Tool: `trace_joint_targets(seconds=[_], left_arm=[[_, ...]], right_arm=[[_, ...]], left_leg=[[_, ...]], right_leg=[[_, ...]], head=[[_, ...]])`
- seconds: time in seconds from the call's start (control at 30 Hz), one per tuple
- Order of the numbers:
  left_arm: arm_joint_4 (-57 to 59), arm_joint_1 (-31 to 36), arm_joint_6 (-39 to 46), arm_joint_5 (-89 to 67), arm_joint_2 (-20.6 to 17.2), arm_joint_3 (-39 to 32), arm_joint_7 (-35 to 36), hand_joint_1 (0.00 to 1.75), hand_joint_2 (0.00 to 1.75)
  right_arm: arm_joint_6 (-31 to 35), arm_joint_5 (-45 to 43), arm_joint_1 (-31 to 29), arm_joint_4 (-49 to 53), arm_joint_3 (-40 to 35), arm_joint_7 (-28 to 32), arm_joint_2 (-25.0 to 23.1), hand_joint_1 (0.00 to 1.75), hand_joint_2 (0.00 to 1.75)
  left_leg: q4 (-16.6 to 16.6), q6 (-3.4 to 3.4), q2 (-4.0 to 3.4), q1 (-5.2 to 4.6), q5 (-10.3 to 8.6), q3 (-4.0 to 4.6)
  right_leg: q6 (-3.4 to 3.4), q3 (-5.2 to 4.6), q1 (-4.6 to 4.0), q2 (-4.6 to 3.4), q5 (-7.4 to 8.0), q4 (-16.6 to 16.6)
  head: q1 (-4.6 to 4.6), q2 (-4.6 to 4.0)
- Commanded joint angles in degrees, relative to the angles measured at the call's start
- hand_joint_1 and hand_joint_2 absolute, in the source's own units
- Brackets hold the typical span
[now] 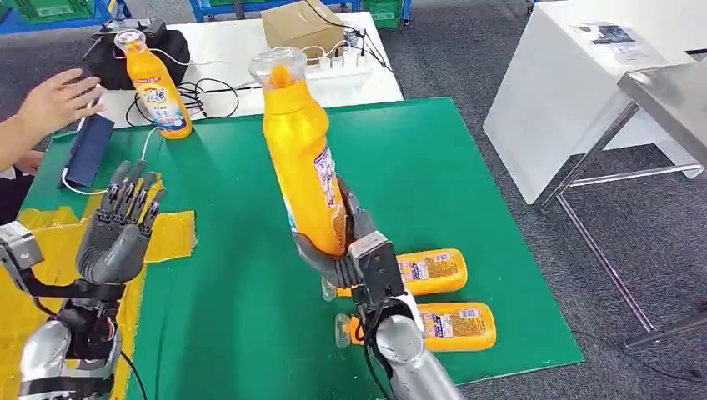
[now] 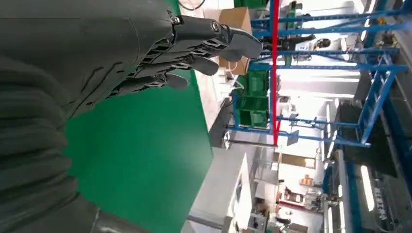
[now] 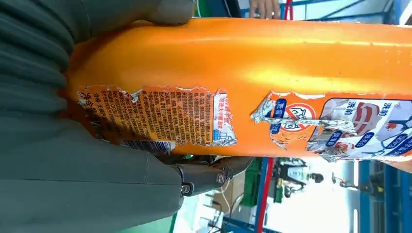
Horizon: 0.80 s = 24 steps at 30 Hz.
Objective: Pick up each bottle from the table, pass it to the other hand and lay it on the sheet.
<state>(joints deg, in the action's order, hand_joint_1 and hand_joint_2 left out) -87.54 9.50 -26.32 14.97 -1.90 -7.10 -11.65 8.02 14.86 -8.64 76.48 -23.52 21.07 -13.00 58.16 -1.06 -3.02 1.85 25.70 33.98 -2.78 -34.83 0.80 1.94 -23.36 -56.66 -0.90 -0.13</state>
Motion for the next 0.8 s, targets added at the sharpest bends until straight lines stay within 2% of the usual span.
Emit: trace_joint_targets(seconds=[0.03,0.27,0.4,0.67,0.7,0.73,0.8], left_arm=[[2.4,0.8,-0.2,0.2,-1.2,2.2,0.2,0.0,1.75],[2.5,0.8,-1.4,0.9,-1.6,2.8,0.5,0.0,1.75],[0.8,-2.0,-6.8,4.1,-2.9,6.2,1.2,0.0,1.75],[-1.5,-4.2,-8.9,5.7,-4.1,10.3,1.0,0.0,1.75],[-1.0,-3.6,-10.1,6.4,-4.1,11.1,1.1,0.0,1.75],[0.1,-2.1,-10.0,6.1,-3.6,12.1,1.4,0.0,1.75],[0.5,-1.4,-9.7,6.2,-3.4,12.7,1.5,0.0,1.75]], right_arm=[[-0.3,-0.1,-0.9,0.4,-0.3,-0.3,1.9,1.75,1.75],[-0.9,0.1,-1.1,0.1,-0.7,-0.5,2.2,1.75,1.75],[-5.3,1.7,-2.2,-1.4,-4.5,-2.2,2.2,1.75,1.75],[-9.7,2.7,-6.0,-8.2,-11.3,-5.5,1.9,1.75,1.75],[-17.2,4.2,-9.5,-13.6,-17.7,-12.8,3.7,1.75,1.75],[-19.1,4.5,-11.1,-20.7,-19.9,-13.3,1.2,1.75,1.75],[-16.9,4.3,-12.4,-26.1,-21.2,-10.8,-0.4,1.75,1.75]], left_leg=[[-0.1,0.11,0.2,-0.03,0.01,-0.11],[-0.1,0.11,0.23,-0.03,0.02,-0.11],[-0.1,0.12,0.15,-0.04,0.02,-0.13],[-0.1,0.17,0.18,-0.04,0.07,-0.3],[-0.1,0.14,0.18,0.0,0.04,-0.19],[-0.1,0.1,0.11,-0.01,0.02,-0.1],[-0.1,0.08,0.06,0.01,0.0,-0.12]], right_leg=[[0.05,0.12,0.03,-0.02,-0.03,0.0],[0.06,0.12,0.03,-0.03,-0.04,0.0],[0.06,0.12,0.04,-0.11,-0.02,0.0],[0.12,0.26,0.05,-0.24,-0.06,0.0],[0.09,0.19,0.01,-0.16,-0.02,0.1],[0.06,0.11,0.01,-0.14,0.0,0.0],[0.07,0.13,-0.01,-0.18,0.03,0.1]], head=[[0.0,0.0],[0.0,0.0],[0.0,0.0],[0.0,0.0],[0.0,0.0],[0.02,0.0],[0.0,0.0]])
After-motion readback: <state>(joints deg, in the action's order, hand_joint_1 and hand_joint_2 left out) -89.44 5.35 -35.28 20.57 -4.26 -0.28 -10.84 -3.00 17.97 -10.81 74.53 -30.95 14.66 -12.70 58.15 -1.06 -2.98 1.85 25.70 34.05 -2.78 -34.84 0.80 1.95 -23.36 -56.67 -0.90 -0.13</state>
